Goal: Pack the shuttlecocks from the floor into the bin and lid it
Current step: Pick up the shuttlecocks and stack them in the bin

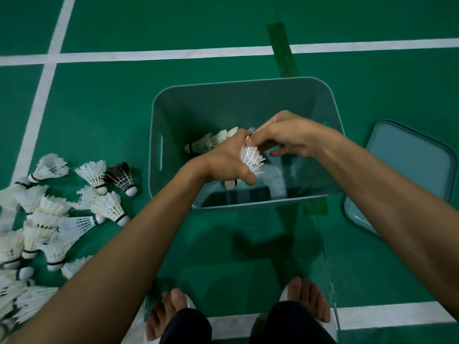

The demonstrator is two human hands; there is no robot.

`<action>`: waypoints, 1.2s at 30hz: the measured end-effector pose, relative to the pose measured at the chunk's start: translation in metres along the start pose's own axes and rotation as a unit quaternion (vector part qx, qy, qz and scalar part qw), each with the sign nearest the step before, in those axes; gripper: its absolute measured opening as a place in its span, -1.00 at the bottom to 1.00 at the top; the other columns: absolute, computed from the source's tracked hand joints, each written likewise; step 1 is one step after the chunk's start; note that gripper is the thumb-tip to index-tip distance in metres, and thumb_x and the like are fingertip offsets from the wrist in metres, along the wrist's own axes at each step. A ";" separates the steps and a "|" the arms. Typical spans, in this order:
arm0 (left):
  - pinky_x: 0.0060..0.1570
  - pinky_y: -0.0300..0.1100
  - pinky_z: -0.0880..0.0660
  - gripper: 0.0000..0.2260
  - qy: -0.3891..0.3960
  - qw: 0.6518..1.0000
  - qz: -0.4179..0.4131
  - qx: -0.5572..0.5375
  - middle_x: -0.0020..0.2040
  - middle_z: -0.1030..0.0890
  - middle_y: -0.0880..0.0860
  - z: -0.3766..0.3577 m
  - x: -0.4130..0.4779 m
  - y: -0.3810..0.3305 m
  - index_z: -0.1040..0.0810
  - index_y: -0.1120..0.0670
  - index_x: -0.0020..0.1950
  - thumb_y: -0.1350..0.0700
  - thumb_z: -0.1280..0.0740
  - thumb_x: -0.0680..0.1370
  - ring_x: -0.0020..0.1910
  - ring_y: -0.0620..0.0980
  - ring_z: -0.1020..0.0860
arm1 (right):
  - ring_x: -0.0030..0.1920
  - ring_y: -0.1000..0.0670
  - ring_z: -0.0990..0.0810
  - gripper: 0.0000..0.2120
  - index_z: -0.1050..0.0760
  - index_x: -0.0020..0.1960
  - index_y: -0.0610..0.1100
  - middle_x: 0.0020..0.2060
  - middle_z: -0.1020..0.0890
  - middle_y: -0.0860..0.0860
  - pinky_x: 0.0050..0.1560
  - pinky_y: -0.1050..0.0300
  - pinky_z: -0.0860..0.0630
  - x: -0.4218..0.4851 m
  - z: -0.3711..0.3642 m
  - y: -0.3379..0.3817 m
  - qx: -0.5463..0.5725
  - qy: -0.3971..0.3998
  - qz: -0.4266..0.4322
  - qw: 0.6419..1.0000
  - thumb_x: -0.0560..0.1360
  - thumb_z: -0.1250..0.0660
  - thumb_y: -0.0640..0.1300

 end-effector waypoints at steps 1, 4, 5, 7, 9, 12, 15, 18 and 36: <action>-0.26 0.03 -0.60 -0.34 0.009 1.000 0.004 0.000 0.09 -0.49 0.04 -0.001 -0.001 0.000 -0.33 0.05 0.32 0.27 -0.56 0.32 -0.16 0.01 -0.55 | -0.23 0.05 -0.66 -0.83 -0.69 -0.04 -0.19 -0.38 -0.68 0.05 0.06 0.00 -0.53 0.000 0.001 -0.001 -0.009 -0.009 -0.003 1.000 0.40 -0.56 -0.17; -0.51 -0.15 -0.49 -0.33 0.028 0.998 0.050 0.003 0.05 -0.44 0.06 -0.004 -0.001 0.001 -0.27 0.01 0.38 0.29 -0.51 0.39 -0.31 -0.01 -0.47 | -0.24 0.03 -0.64 -0.89 -0.67 -0.10 -0.19 -0.36 -0.68 0.01 -0.03 0.06 -0.54 -0.001 0.002 -0.002 -0.054 -0.054 -0.014 0.997 0.40 -0.53 -0.19; -0.52 -0.18 -0.44 -0.34 0.026 0.998 0.065 0.003 0.02 -0.43 0.06 -0.003 0.000 0.004 -0.26 0.00 0.39 0.31 -0.49 0.40 -0.34 -0.01 -0.44 | -0.23 0.01 -0.62 -0.87 -0.67 -0.10 -0.21 -0.33 -0.68 -0.04 -0.09 0.09 -0.52 -0.001 0.003 -0.002 -0.072 -0.078 -0.018 0.994 0.40 -0.52 -0.18; -0.48 -0.19 -0.38 -0.34 0.015 0.996 0.088 -0.007 -0.08 -0.44 0.09 -0.002 0.002 0.007 -0.28 0.01 0.41 0.33 -0.45 0.40 -0.37 -0.01 -0.40 | -0.22 -0.05 -0.64 -0.81 -0.68 -0.08 -0.28 -0.25 -0.73 -0.13 -0.17 0.11 -0.50 0.001 0.006 -0.004 -0.105 -0.122 -0.027 0.987 0.40 -0.50 -0.16; -0.45 -0.20 -0.34 -0.39 -0.003 0.994 0.112 -0.018 -0.19 -0.45 0.10 0.001 0.003 0.010 -0.30 0.03 0.38 0.35 -0.42 0.40 -0.39 0.00 -0.39 | -0.17 -0.10 -0.73 -0.80 -0.68 -0.07 -0.27 -0.25 -0.74 -0.15 -0.19 0.08 -0.58 0.001 0.010 -0.005 -0.128 -0.156 -0.035 0.979 0.40 -0.46 -0.16; -0.48 -0.23 -0.32 -0.48 -0.036 0.988 0.151 -0.017 -0.24 -0.49 0.15 0.004 0.004 0.015 -0.33 0.11 0.29 0.36 -0.41 0.39 -0.42 0.02 -0.42 | -0.21 -0.21 -0.67 -0.87 -0.62 -0.15 -0.21 -0.30 -0.67 -0.10 -0.19 0.01 -0.63 -0.004 0.017 -0.003 -0.183 -0.217 -0.036 0.958 0.37 -0.38 -0.16; -0.43 -0.17 -0.42 -0.58 -0.045 0.983 0.178 -0.008 -0.24 -0.55 0.19 0.008 0.004 0.020 -0.45 0.22 0.15 0.34 -0.49 0.36 -0.34 0.11 -0.49 | -0.17 -0.21 -0.52 -0.88 -0.47 -0.18 -0.19 -0.25 -0.53 -0.10 -0.15 0.06 -0.45 -0.007 0.021 0.000 -0.277 -0.290 -0.028 0.915 0.42 -0.40 -0.18; -0.38 -0.11 -0.48 -0.63 -0.031 0.980 0.197 -0.002 -0.25 -0.60 0.20 0.007 0.006 0.020 -0.44 0.20 0.03 0.33 -0.55 0.37 -0.35 0.12 -0.53 | 0.00 -0.28 -0.60 -0.83 -0.48 -0.04 -0.20 0.01 -0.62 -0.21 -0.08 -0.01 -0.50 0.000 0.018 0.001 -0.311 -0.313 -0.018 0.897 0.44 -0.43 -0.20; -0.24 -0.13 -0.50 -0.49 -0.037 0.981 0.170 0.087 0.02 -0.53 0.06 0.019 0.007 0.014 -0.48 0.17 0.17 0.20 -0.65 0.33 -0.09 0.06 -0.55 | -0.29 -0.09 -0.65 -0.88 -0.56 0.06 -0.23 0.00 -0.70 -0.18 -0.59 0.25 -0.48 0.076 -0.007 -0.029 0.145 -0.216 -0.125 0.957 0.53 -0.38 -0.26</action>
Point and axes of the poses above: each hand's wrist, its own x-axis towards the middle knuckle, its own z-axis out of the back of the hand, y = z × x, the point moved 2 cm from there along x, towards the middle knuckle
